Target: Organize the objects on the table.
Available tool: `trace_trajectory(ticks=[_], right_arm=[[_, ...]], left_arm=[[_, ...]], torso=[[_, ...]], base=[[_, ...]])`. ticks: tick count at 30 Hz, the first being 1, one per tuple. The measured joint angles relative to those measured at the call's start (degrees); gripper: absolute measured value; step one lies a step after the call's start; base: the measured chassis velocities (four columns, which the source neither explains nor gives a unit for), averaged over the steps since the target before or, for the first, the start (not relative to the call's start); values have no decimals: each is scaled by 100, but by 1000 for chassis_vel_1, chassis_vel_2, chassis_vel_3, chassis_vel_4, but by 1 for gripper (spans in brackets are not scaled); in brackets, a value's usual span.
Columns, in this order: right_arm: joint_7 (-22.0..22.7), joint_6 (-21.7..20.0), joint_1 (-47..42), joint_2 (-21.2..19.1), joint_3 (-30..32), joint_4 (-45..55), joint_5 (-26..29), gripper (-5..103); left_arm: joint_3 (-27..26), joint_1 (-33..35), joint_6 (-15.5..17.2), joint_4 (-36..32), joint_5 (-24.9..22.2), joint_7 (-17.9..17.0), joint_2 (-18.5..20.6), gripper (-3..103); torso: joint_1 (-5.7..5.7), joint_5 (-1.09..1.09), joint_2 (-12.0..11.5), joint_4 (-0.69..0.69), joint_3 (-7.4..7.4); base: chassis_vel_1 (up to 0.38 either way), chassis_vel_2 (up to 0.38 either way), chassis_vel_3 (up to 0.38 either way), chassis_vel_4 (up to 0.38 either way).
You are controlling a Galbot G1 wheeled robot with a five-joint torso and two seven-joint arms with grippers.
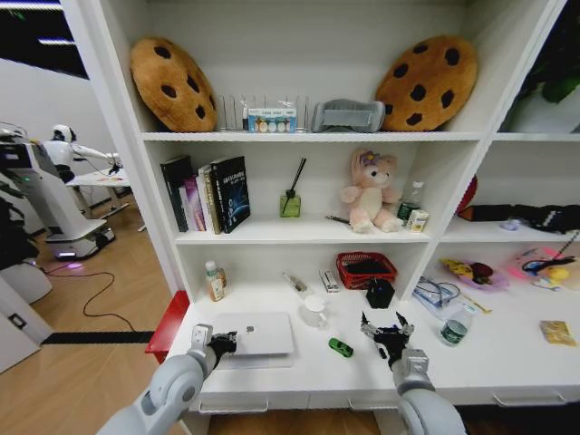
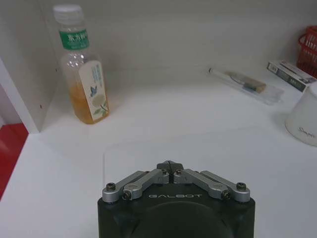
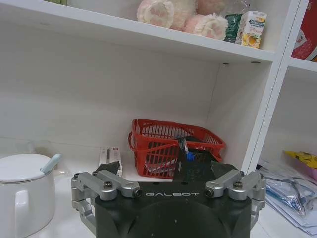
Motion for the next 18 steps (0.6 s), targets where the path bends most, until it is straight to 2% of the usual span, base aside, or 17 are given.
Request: trace_trajectory(ticks=[1,2,3,4,5,6,7,8,10,11,12,13,14,15,16,17,18], right_arm=[[-11,0,30,-13,-1,-22,16,100],[-11,0,30,-13,-1,-22,16,100],[-21,0,54,-22,-9,-33,29,100],[-31,0,84,-23,-39,-40,38,100],[-31,0,84,-23,-39,-40,38,100],[-34,0,100,-23,-54,-41,45,100],[-35,-4,127,-21,-77,-42,52,100],[-35,-4,127,-21,-77,-42,52,100],[-36,-15,176,-36,-89,-37,77,100],[-36,-15,176,-36,-89,-37,77,100],[-37,-20,176,-54,-68,-8,99,100],[-36,-30,154,-82,-13,59,136,100],[-36,-30,154,-82,-13,59,136,100],[-36,-49,139,-112,25,114,170,100],[-36,-65,134,-143,59,158,202,100],[-36,-65,134,-143,59,158,202,100],[-36,-84,125,-183,104,204,239,100]], left_arm=[[-114,-19,-239,50,226,83,-34,-1],[-114,-19,-239,50,226,83,-34,-1],[-254,-30,-576,142,543,211,-75,5],[-475,-35,-1230,338,1049,438,-144,10],[-475,-35,-1230,338,1049,438,-144,10],[-618,-30,-1588,460,1353,587,-188,16],[-865,-1,-2144,687,1852,877,-264,22],[-865,-1,-2144,687,1852,877,-264,22],[-1241,150,-2831,1057,2362,1449,-389,32],[-1241,150,-2831,1057,2362,1449,-389,32],[-1396,227,-2991,1144,2392,1659,-455,37],[-1570,301,-3141,1223,2385,1937,-537,48],[-1570,301,-3141,1223,2385,1937,-537,48],[-1704,368,-3242,1265,2372,2149,-584,48],[-1822,426,-3310,1287,2351,2312,-615,54],[-1822,426,-3310,1287,2351,2312,-615,54],[-2015,508,-3383,1303,2296,2528,-654,64]], torso=[[0,0,0,0,0],[0,0,0,0,0],[0,0,0,0,0],[0,0,0,0,0],[0,0,0,0,0],[0,0,0,-1,0],[1,0,0,0,0],[1,0,0,0,0],[1,-2,0,1,1],[1,-2,0,1,1],[1,0,0,2,0],[0,-1,0,1,0],[0,-1,0,1,0],[0,-2,0,-1,0],[0,-1,0,-1,0],[0,-1,0,-1,0],[1,-1,0,-1,0]], base=[[0,0,0,0],[0,0,0,0],[0,0,0,0],[0,0,0,0],[0,0,0,0],[0,0,0,0],[0,0,0,0],[0,0,0,0],[0,0,0,0],[0,0,0,0],[0,0,0,0],[0,0,0,0],[0,0,0,0],[0,0,0,0],[0,0,0,0],[0,0,0,0],[0,0,0,0]])
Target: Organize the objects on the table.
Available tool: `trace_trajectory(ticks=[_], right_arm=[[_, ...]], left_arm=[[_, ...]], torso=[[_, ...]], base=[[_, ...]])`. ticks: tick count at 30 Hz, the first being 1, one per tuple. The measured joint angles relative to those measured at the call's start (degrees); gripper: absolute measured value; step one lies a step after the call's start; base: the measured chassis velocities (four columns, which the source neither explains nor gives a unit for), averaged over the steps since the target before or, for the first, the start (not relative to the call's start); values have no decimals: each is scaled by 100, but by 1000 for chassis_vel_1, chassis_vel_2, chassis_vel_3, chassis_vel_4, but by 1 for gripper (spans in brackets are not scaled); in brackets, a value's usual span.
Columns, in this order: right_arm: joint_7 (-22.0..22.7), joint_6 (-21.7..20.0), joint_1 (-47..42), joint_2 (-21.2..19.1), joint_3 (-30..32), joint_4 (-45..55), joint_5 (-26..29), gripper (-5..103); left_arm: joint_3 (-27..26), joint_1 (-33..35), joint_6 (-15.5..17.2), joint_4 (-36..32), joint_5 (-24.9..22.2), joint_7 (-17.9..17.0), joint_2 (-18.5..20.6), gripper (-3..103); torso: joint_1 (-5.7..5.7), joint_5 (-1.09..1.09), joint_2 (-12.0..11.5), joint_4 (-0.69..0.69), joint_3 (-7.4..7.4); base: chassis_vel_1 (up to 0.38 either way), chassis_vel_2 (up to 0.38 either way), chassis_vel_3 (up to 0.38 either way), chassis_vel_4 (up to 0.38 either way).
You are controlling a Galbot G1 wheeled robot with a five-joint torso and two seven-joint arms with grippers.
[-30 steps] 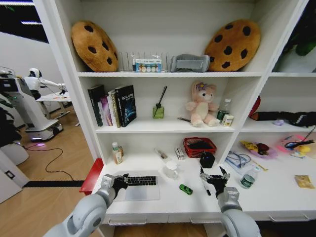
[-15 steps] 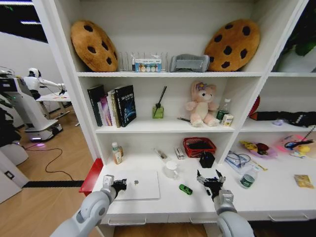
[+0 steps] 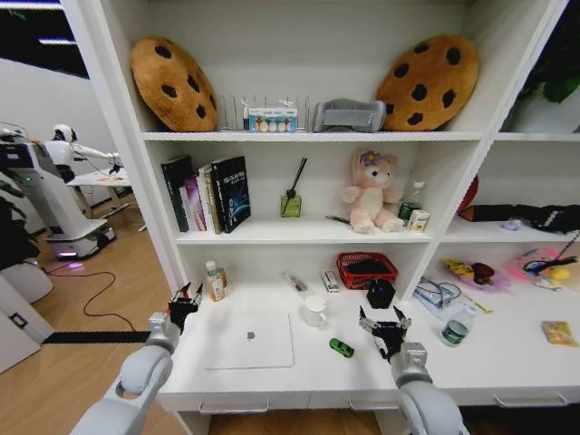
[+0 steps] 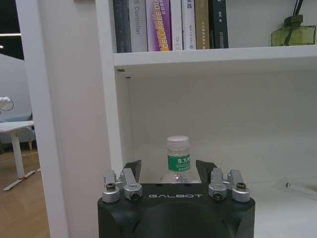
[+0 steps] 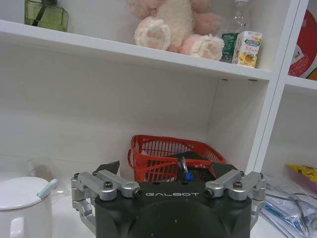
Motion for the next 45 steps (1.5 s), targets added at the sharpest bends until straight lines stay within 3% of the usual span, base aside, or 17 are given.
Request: trace_trajectory(ticks=[2,9,12,25,28,40,45], right_arm=[[0,-10,-5,-27,27,29,25,100],[-4,-18,-45,-102,80,193,93,100],[0,-29,-99,-76,113,298,90,100],[39,-197,-144,-127,92,584,132,100],[40,-197,-181,-140,93,624,139,100],[43,-205,-231,-163,83,716,185,100],[40,-463,-248,-201,82,832,224,100]], left_arm=[[-159,69,-23,0,-44,139,-18,64],[-1261,907,-132,-261,-139,756,-10,92],[-1490,1205,-117,-502,-149,789,-48,99],[-1793,2314,174,-1920,-115,698,-579,100],[-1679,2387,165,-1996,78,665,-683,100],[-1636,2387,165,-2007,124,622,-701,100],[-1630,2376,164,-1992,124,616,-694,100]], torso=[[0,0,0,0,0],[0,1,0,4,-1],[-1,0,0,3,-1],[-1,2,0,2,-1],[-1,0,0,1,-1],[0,1,0,1,0],[0,1,0,1,0]], base=[[0,0,0,0],[0,0,0,0],[0,0,0,0],[0,0,0,0],[0,0,0,0],[0,0,0,0],[0,0,0,0]])
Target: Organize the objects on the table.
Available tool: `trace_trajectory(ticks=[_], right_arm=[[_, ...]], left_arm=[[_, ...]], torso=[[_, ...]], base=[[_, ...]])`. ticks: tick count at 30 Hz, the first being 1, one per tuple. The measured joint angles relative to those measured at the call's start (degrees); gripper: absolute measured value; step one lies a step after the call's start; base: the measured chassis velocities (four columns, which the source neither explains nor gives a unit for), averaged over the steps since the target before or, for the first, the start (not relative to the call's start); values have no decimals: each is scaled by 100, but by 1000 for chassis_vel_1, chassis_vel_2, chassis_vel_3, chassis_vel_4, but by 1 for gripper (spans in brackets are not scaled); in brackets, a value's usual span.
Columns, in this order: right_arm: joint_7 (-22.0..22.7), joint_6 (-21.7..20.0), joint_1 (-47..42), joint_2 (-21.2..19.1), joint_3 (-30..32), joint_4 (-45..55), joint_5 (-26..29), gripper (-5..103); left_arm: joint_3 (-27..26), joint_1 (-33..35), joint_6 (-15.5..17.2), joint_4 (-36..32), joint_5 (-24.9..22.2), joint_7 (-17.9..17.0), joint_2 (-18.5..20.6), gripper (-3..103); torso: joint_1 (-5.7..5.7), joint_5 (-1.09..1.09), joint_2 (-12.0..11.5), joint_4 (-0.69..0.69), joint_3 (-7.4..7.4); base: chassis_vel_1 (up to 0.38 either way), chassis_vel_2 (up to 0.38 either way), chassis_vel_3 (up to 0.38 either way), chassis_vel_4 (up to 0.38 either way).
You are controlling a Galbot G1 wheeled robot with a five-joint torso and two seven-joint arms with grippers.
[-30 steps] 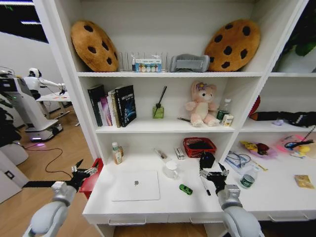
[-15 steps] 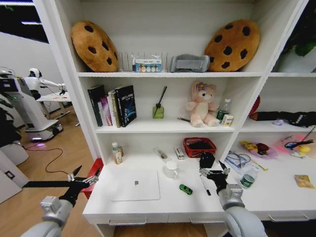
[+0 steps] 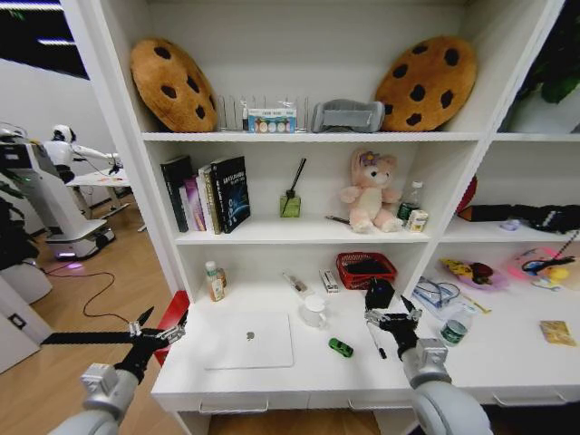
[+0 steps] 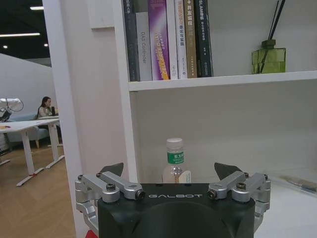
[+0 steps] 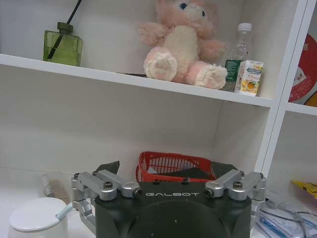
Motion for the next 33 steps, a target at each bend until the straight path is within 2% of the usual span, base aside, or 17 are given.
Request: trace_trajectory(ticks=[10,19,21,22,23,25,27,28,31,33], right_arm=[[-11,7,-23,3,12,16,16,100],[-26,51,-18,40,-3,27,35,100],[-66,53,5,30,-50,19,113,100],[-320,36,56,-23,-161,-54,193,100],[-320,36,56,-23,-161,-54,193,100],[-754,35,109,-246,-396,-168,196,100],[-993,13,187,-700,-746,-248,266,100],[-993,13,187,-700,-746,-248,266,100],[-985,-99,316,-1184,-1232,-311,552,100],[-983,-203,361,-1327,-1402,-316,703,100]], left_arm=[[3,-5,-2,6,-3,-5,4,100],[7,-7,-2,10,-7,-5,6,100],[7,-7,-3,10,-7,-5,6,100],[7,-7,-3,11,-7,-5,6,100],[7,-7,-3,11,-7,-5,6,100],[8,-7,-3,11,-7,-4,6,100],[8,-7,-3,11,-8,-4,6,100],[8,-7,-3,11,-8,-4,6,100],[8,-9,-3,12,-8,-4,7,100],[8,-9,-3,12,-8,-4,7,100]], torso=[[1,1,0,0,0],[1,-2,0,0,1],[0,2,0,-1,1],[0,-1,0,-1,0],[0,-1,0,-1,0],[0,4,0,2,1],[0,1,-1,3,1],[0,1,-1,3,1],[1,1,-1,-4,0],[2,3,-1,-1,1]], base=[[-81,-81,82,70],[-220,-218,225,227],[-291,-278,259,280],[-285,-272,272,262],[-285,-272,272,262],[-249,-247,294,240],[-153,-179,137,137],[-93,-179,103,64],[-44,-73,39,21],[-44,53,-35,-48]])
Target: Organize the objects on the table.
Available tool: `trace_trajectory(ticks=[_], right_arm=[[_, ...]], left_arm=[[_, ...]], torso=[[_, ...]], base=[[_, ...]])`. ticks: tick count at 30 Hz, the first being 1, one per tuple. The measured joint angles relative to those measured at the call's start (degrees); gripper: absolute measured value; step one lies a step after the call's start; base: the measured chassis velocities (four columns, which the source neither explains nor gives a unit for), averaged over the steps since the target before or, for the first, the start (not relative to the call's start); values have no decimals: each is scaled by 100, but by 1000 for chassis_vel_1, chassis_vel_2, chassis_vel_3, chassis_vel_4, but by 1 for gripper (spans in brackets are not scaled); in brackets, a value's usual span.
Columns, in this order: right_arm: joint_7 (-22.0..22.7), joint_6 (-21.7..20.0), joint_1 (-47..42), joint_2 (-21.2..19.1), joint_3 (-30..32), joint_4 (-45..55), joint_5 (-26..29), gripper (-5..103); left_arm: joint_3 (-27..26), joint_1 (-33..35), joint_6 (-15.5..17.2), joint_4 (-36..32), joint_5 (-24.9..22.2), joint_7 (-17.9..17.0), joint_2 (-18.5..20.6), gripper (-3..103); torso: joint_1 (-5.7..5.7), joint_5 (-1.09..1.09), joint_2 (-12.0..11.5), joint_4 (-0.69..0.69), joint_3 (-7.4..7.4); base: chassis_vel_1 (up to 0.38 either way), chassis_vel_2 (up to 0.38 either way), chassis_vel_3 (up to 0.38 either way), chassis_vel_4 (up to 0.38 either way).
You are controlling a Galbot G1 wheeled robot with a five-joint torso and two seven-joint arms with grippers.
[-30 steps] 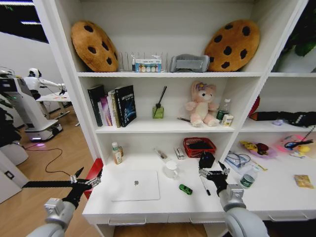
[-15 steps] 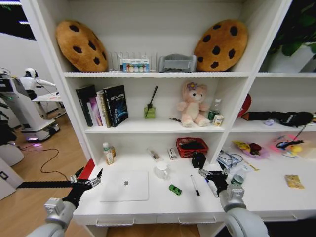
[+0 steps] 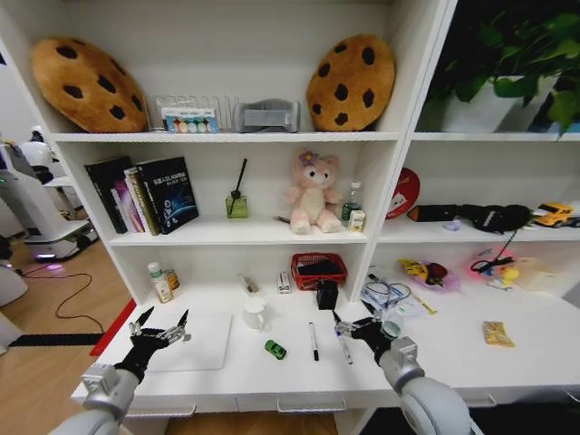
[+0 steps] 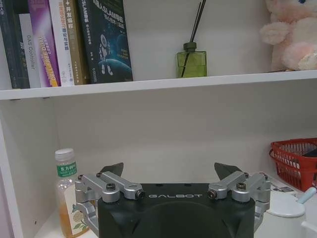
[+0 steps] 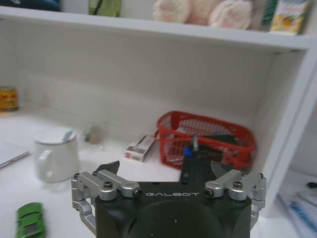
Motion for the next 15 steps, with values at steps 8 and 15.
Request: trace_trajectory(ticks=[8,15], right_arm=[[-138,-924,502,-655,-1007,51,803,100],[318,-2069,1600,-681,-1980,-331,1809,100]], left_arm=[[-4,0,1,2,0,-1,1,100],[-2,0,2,2,0,-1,0,100]], torso=[[-1,-5,1,3,-1],[-1,-1,1,1,0]], base=[[51,79,-34,-32],[0,0,0,0]])
